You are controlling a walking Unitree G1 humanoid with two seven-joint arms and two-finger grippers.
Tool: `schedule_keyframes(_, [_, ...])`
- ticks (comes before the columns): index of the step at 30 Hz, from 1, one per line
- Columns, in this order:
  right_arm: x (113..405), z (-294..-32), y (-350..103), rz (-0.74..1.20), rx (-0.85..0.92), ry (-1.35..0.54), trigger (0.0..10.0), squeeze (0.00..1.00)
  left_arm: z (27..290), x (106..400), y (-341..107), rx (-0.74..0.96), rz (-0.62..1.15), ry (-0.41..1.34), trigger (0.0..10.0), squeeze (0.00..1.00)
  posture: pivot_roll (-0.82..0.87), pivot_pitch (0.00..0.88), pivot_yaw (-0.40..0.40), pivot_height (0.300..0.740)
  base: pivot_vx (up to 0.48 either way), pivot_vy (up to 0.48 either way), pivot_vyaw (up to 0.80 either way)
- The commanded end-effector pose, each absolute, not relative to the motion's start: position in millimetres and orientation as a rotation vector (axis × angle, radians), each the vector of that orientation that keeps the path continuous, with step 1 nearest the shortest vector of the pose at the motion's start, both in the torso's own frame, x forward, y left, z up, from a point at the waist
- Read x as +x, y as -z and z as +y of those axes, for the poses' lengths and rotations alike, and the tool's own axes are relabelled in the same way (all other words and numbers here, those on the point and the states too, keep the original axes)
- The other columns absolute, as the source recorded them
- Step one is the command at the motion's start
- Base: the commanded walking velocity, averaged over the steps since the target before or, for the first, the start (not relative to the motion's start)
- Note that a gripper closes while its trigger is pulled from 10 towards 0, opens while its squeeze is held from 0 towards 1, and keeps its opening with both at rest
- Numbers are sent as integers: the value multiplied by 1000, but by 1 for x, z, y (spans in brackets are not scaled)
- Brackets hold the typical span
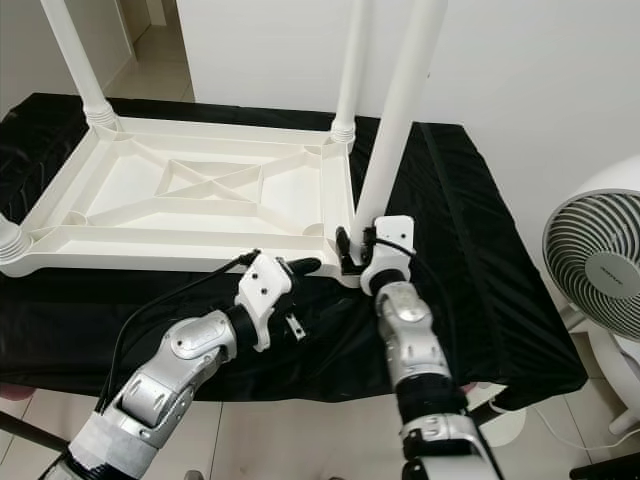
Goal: Building children table
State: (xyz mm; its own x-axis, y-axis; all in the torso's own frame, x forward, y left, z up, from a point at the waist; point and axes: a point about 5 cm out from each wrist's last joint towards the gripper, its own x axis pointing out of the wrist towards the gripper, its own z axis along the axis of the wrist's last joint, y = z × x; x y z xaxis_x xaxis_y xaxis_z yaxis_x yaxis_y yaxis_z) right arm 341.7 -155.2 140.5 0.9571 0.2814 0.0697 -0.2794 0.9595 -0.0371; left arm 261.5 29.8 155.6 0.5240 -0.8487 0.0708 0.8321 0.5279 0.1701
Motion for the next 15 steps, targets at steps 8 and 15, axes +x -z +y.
schedule_keyframes(8, [346, -154, -141, -47, -86, -543, 10000, 0, 30, 261, -154, 136, -138, 1039, 10000, 0, 82, 44, -39, 740, 0, 0, 0])
schedule_keyframes(15, [350, -152, -137, -12, -122, -626, 0, 0, 31, 261, -155, 140, -138, 1040, 10000, 0, 89, 39, -32, 740, 0, 0, 0])
